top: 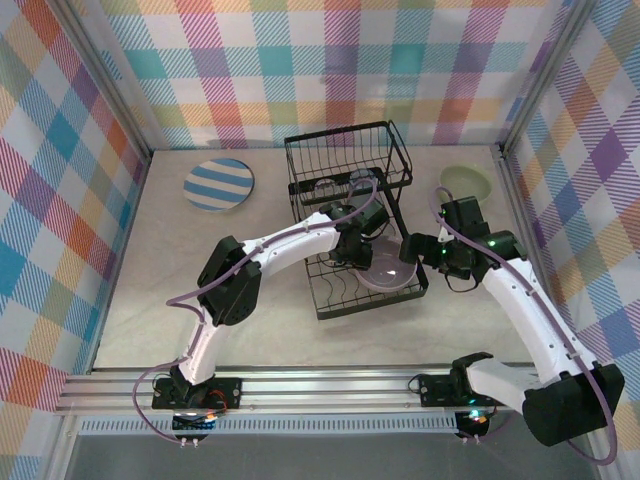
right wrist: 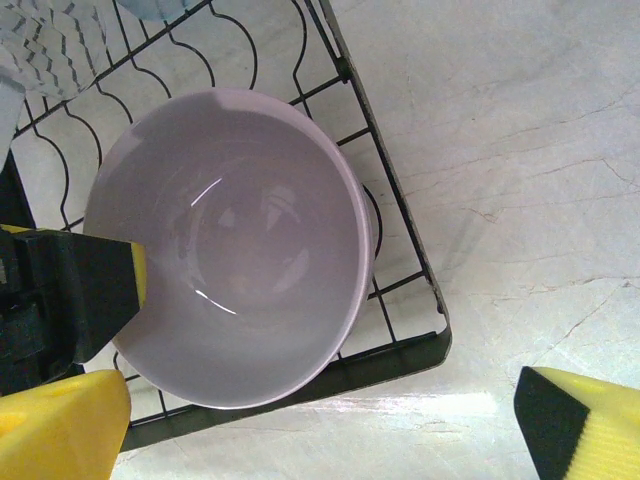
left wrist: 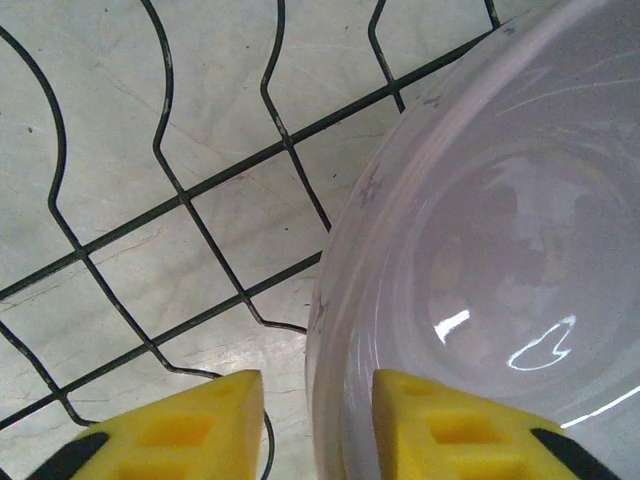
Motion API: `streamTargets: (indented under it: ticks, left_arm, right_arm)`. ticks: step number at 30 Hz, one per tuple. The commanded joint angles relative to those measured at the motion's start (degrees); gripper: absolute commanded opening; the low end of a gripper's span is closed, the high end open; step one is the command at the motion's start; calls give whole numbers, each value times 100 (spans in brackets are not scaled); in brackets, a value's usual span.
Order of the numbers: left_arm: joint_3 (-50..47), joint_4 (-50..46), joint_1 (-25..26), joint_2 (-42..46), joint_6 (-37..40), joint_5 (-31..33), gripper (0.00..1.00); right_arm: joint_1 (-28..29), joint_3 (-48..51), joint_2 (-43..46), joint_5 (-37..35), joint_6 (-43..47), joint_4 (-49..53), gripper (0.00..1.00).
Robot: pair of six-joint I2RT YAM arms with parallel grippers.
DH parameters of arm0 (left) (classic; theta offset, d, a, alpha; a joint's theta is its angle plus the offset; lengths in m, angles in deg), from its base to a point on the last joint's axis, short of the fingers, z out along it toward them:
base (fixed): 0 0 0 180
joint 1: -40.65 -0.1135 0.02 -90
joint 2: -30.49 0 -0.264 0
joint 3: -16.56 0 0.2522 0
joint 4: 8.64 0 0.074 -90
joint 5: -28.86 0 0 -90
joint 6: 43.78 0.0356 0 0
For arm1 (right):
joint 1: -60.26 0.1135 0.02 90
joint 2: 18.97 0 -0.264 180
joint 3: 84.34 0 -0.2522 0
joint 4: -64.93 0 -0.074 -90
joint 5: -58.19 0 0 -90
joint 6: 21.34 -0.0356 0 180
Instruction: Unload the mixed dishes from the dish rack
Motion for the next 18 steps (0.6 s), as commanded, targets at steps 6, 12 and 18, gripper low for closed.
streamTargets:
  ticks: [6,12,18]
  left_arm:
    - [95,102,2,-96,-163,-141,10]
    - [52,93,-13,-42,-216,-174,0]
    - [81,111,-24,207,-275,-95,0]
  right_arm:
    - [-29,39,212,64,117,175,99]
    - [-28,77,304,95,104,175,99]
    - [-29,81,255,78,127,188,99]
